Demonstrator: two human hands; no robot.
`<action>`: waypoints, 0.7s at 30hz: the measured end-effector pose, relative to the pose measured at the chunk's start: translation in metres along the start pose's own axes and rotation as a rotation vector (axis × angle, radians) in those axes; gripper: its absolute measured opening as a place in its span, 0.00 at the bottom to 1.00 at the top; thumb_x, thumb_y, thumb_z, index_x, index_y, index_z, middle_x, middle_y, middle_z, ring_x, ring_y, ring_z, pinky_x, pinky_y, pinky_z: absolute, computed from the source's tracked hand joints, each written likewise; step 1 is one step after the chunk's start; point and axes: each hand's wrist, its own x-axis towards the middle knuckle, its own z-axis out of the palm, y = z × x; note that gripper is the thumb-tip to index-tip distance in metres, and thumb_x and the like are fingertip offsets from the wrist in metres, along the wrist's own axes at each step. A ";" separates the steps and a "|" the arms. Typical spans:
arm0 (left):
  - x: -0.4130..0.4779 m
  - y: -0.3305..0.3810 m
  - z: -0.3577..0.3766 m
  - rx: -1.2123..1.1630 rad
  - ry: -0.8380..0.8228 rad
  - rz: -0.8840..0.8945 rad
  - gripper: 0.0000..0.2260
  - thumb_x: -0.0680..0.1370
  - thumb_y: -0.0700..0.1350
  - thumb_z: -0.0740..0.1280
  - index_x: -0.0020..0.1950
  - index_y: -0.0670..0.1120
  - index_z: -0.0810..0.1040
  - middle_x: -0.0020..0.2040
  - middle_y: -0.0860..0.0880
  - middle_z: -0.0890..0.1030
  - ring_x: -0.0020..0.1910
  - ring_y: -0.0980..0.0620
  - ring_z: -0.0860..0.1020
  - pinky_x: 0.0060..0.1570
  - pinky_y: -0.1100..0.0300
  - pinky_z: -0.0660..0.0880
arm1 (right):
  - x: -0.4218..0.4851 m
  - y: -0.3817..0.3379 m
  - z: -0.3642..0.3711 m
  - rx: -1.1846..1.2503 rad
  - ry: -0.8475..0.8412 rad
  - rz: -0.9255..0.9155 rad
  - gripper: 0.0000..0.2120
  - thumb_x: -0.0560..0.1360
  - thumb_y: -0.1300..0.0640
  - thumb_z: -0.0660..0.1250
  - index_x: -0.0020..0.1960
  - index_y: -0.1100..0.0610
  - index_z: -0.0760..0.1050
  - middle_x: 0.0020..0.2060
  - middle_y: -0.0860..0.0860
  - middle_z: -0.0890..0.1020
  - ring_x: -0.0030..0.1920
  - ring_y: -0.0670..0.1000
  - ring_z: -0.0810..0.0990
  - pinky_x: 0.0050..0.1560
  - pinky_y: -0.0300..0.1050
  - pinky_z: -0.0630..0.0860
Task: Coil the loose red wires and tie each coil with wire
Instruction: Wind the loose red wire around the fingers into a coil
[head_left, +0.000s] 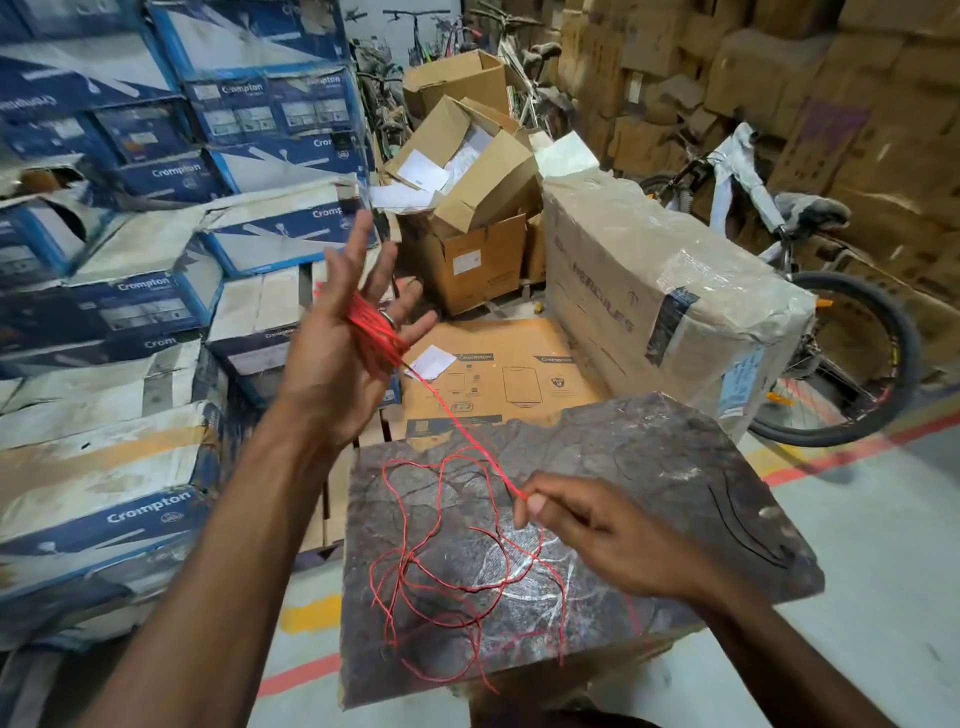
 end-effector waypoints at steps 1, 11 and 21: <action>0.001 -0.009 0.000 0.161 0.009 0.014 0.22 0.84 0.60 0.50 0.79 0.64 0.59 0.81 0.52 0.62 0.75 0.52 0.69 0.72 0.49 0.69 | 0.000 -0.005 0.001 -0.037 -0.035 -0.002 0.12 0.86 0.46 0.58 0.52 0.49 0.77 0.37 0.56 0.74 0.36 0.57 0.71 0.40 0.55 0.71; -0.049 -0.070 0.006 0.936 -0.539 -0.350 0.24 0.83 0.65 0.46 0.79 0.64 0.59 0.44 0.44 0.87 0.24 0.39 0.78 0.36 0.56 0.77 | 0.026 -0.043 -0.060 0.033 0.176 -0.230 0.12 0.83 0.51 0.62 0.44 0.52 0.80 0.33 0.51 0.78 0.32 0.56 0.72 0.34 0.51 0.68; -0.067 -0.051 0.019 -0.214 -0.863 -0.632 0.36 0.82 0.64 0.46 0.80 0.39 0.60 0.26 0.44 0.81 0.13 0.50 0.62 0.61 0.49 0.79 | 0.065 -0.003 -0.044 0.222 0.382 -0.125 0.10 0.80 0.48 0.69 0.46 0.54 0.81 0.36 0.58 0.77 0.37 0.54 0.73 0.41 0.50 0.70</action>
